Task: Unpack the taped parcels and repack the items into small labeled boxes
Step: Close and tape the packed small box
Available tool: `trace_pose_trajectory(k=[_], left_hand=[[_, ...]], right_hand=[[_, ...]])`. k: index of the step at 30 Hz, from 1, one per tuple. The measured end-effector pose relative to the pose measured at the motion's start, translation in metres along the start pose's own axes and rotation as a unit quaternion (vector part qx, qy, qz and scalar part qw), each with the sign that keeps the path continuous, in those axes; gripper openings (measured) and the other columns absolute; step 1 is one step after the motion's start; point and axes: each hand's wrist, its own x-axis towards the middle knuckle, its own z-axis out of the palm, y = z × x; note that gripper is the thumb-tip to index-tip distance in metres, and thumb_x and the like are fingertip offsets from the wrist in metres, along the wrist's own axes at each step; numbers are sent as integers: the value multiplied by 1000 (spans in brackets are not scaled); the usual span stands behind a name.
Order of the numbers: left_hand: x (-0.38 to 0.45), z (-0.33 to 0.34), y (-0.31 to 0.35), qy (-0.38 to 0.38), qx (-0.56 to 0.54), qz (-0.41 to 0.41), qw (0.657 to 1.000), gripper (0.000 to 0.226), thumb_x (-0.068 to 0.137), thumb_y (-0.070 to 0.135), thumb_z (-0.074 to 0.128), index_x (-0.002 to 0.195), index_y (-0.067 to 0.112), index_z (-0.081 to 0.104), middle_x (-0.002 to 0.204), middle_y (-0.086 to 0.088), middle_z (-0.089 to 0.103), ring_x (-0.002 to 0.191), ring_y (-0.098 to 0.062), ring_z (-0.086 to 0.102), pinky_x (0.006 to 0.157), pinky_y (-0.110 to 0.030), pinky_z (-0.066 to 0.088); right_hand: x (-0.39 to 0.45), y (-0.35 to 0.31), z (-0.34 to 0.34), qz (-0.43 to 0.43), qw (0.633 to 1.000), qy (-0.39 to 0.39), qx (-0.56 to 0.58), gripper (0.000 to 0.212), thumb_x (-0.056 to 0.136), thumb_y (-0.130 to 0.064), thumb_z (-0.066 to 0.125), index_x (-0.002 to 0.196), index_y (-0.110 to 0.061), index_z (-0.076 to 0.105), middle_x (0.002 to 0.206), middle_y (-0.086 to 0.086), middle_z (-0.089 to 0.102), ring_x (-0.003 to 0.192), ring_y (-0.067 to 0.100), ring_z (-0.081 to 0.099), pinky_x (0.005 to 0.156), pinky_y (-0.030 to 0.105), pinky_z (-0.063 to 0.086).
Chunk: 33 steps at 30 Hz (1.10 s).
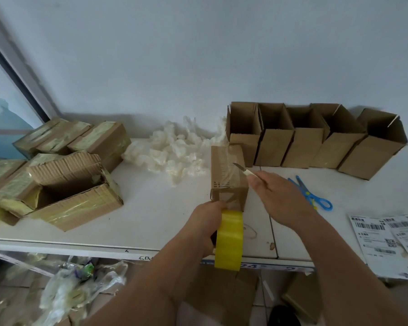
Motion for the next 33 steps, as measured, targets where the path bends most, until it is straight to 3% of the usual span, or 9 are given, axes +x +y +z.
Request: trace_pose_trajectory(k=[3, 6, 8, 14, 19, 24, 28, 33], left_hand=[[2, 1, -1, 6, 2, 7, 1000, 21, 92, 22, 65, 110, 10, 65, 101, -20, 73, 90, -37, 72, 80, -54, 59], [3, 4, -2, 23, 13, 19, 999, 17, 94, 22, 60, 107, 11, 64, 103, -21, 72, 92, -39, 71, 82, -54, 58], [5, 6, -4, 36, 23, 26, 999, 17, 95, 24, 58, 106, 12, 64, 104, -21, 70, 93, -38, 70, 85, -54, 57], [11, 5, -7, 49, 67, 76, 994, 7, 94, 20, 54, 90, 18, 60, 107, -13, 65, 97, -30, 63, 94, -51, 53], [13, 7, -6, 50, 62, 42, 996, 16, 95, 26, 55, 105, 16, 62, 107, -18, 68, 97, -37, 67, 90, -54, 55], [15, 6, -6, 33, 65, 42, 996, 21, 92, 27, 60, 110, 15, 63, 106, -16, 69, 97, -36, 68, 89, -53, 56], [16, 4, -6, 19, 49, 29, 998, 20, 94, 25, 60, 110, 13, 63, 105, -19, 71, 94, -37, 70, 86, -55, 57], [15, 4, -4, 22, 54, 26, 998, 18, 95, 20, 56, 107, 9, 64, 110, -24, 69, 99, -40, 69, 85, -55, 56]], right_hand=[[-21, -9, -16, 8, 996, -81, -39, 34, 103, -45, 28, 93, -26, 54, 76, -6, 52, 70, 7, 48, 60, 22, 35], [-32, -11, -14, 24, 989, -136, -49, 30, 105, -40, 29, 119, -30, 53, 80, -9, 56, 73, 6, 52, 63, 22, 40], [-33, -13, -9, 26, 988, -141, -49, 31, 105, -38, 30, 126, -30, 51, 81, -9, 57, 75, 7, 53, 65, 24, 41], [-31, -18, -10, -1, 989, -107, -106, 31, 104, -36, 37, 114, -28, 65, 87, -5, 59, 84, 11, 55, 77, 31, 46], [-25, -14, -4, -5, 986, -121, -113, 30, 103, -36, 39, 98, -28, 68, 77, -6, 58, 79, 13, 55, 72, 33, 46], [-20, -8, 0, 26, 979, -133, -150, 33, 103, -37, 39, 105, -22, 69, 93, -1, 64, 89, 15, 58, 79, 34, 49], [-21, 8, -9, 86, 972, -158, -152, 35, 103, -36, 41, 129, -21, 60, 127, 3, 59, 114, 18, 54, 94, 31, 43], [-20, 39, 2, 114, 970, -171, -131, 37, 101, -35, 47, 136, -25, 54, 126, 4, 55, 102, 15, 52, 82, 25, 41]])
